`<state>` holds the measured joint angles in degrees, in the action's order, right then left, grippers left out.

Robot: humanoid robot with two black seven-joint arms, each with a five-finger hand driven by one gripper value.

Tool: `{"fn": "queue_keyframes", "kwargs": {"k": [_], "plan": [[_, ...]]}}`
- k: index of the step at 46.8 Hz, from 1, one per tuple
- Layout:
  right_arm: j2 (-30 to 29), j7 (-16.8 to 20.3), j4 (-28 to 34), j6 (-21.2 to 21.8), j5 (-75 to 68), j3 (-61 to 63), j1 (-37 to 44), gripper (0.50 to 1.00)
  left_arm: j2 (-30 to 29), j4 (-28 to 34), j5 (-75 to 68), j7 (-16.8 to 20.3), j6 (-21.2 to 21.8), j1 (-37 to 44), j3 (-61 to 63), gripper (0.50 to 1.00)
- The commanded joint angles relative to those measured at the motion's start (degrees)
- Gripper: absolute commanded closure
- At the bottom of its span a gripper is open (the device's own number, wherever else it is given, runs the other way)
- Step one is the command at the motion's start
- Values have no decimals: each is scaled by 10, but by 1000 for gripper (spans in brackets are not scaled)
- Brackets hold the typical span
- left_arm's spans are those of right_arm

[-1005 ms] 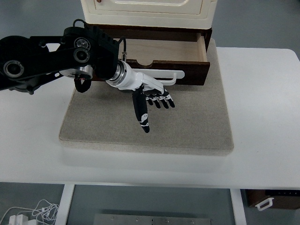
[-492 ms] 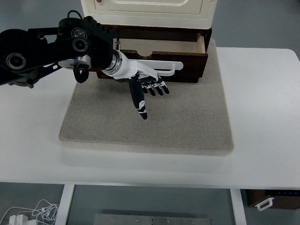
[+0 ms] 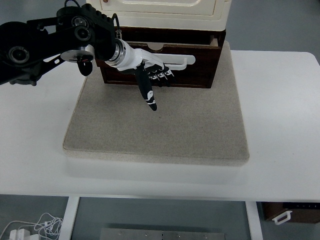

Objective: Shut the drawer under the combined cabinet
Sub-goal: 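Push the drawer fully shut with the left hand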

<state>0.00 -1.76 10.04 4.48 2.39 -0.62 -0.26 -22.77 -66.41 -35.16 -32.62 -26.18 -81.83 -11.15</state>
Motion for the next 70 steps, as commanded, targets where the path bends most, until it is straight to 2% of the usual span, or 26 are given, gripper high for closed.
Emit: {"fn": "queue_keyframes", "kwargs": {"k": [1,35,52,60,70], "plan": [[0,0,1,0,1,0,0,548,0,8,1,1,1,1,0,500],[0,0,0,0,0,0,0,548,11,81,3,9,12,3,-10,500],[0,0,0,0,1,0,0,548,8,77,4,9,11,3,-24,500],[0,0,0,0,0,0,0,548,7,54,10,9,-4,3,-41,500],[0,0,0,0,0,0,0,548,13,40,16,10,-86,17,-105,500]]}}
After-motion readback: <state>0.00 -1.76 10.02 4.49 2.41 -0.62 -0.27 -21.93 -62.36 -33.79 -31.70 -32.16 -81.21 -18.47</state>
